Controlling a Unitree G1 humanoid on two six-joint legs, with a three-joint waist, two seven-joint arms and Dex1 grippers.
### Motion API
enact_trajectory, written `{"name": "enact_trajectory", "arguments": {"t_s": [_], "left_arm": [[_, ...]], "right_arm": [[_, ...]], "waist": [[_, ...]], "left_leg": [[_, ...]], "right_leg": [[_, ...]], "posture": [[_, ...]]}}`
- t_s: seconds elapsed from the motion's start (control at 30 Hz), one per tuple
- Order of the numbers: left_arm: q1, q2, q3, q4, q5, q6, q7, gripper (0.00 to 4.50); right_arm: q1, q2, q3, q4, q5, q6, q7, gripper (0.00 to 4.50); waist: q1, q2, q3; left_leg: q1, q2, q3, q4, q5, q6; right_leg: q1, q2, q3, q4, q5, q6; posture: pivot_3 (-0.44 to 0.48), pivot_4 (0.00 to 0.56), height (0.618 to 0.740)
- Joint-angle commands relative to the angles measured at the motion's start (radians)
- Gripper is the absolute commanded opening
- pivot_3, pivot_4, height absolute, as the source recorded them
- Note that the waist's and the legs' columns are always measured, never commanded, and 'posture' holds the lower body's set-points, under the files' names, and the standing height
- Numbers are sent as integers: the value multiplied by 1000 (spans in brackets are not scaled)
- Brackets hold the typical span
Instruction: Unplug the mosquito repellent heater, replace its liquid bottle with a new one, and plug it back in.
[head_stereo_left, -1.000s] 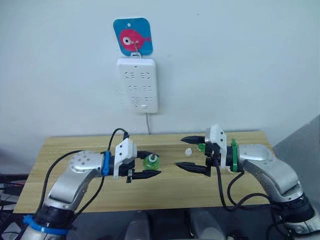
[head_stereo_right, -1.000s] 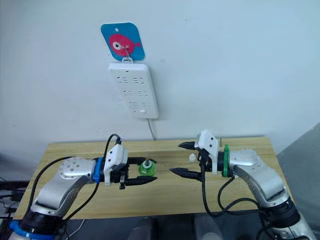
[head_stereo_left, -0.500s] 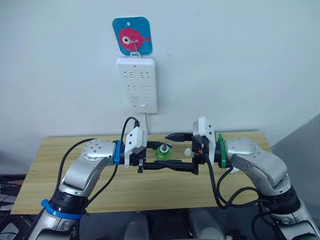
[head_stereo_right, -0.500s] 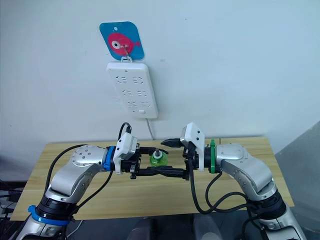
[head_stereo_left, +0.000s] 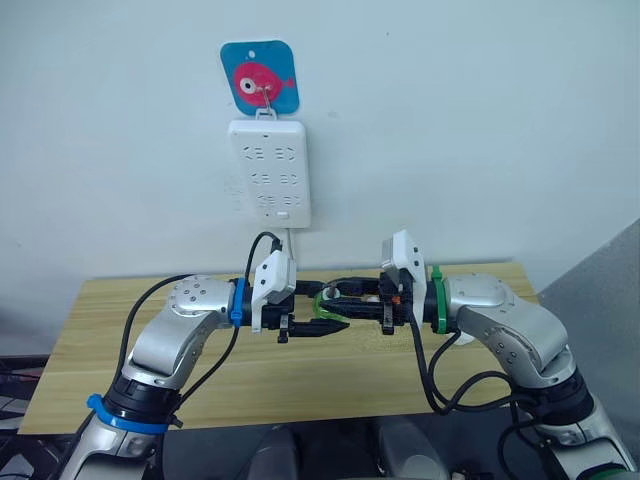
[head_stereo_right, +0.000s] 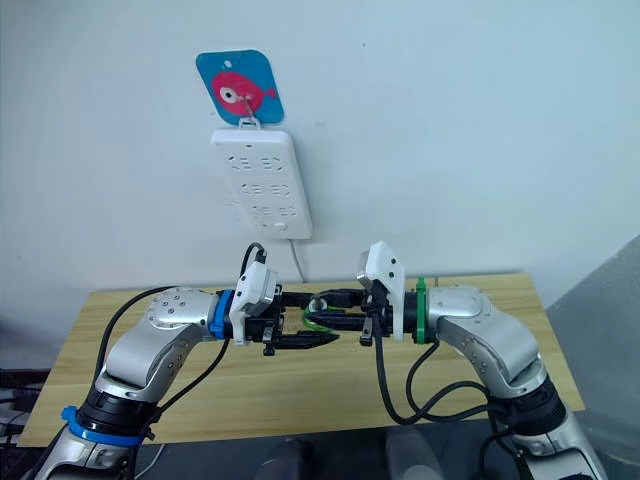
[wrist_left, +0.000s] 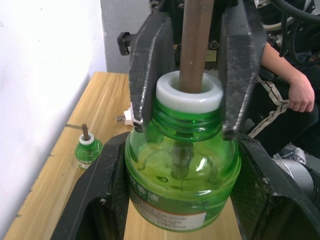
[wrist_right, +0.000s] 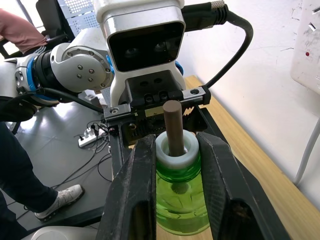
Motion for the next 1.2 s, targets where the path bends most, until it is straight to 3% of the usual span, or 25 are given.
{"name": "enact_trajectory", "arguments": {"t_s": [0.03, 0.33, 0.57, 0.67, 0.83, 0.97, 1.2], "left_arm": [[-5, -8, 9, -51, -30, 4, 9, 2296], [-33, -39, 35, -54, -98, 70, 36, 2296], [-41, -37, 43, -44, -84, 95, 62, 4493], [-33, -40, 62, -55, -120, 148, 89, 4500], [-32, -102, 158, -74, -305, 350, 224, 4500], [-62, -169, 248, -82, -474, 491, 364, 4500], [-100, -240, 334, -111, -666, 588, 545, 4500]], "right_arm": [[-27, 4, 6, -11, -11, -33, 9, 811], [-50, -1, -23, 8, -21, -52, 29, 811], [-66, -29, -124, 2, 52, 3, 15, 811], [-73, -22, -190, -1, 112, 53, -24, 811], [-66, 45, -348, -12, 308, 187, -185, 811], [-46, 141, -460, -25, 500, 251, -387, 811], [-3, 263, -536, -20, 769, 218, -689, 811]], "waist": [[0, 0, -3], [-4, 0, -19], [-7, 0, -53], [-14, 0, -64], [-27, 0, -77], [-37, 1, -93], [-55, 4, -113]], "left_leg": [[0, 0, 0, 0, 0, 0], [1, 0, -1, 0, 0, 0], [2, -1, -1, 1, 0, 0], [3, -1, -1, 1, 1, 0], [4, 0, -3, 1, 1, 1], [4, 0, -4, 1, 1, 1], [5, -1, -4, 1, 2, 2]], "right_leg": [[0, 0, 0, 0, 0, 0], [1, 0, 0, 1, 0, 0], [2, 0, 0, 1, 0, 0], [3, 0, 0, 2, 0, 0], [4, 0, 0, 3, 0, 0], [4, 0, 1, 3, 0, 0], [7, 0, 3, 3, 0, 0]], "posture": [[-152, 92, 740], [-155, 58, 740], [-162, 34, 740], [-169, 26, 740], [-181, 12, 740], [-192, 1, 740], [-178, 0, 740]]}}
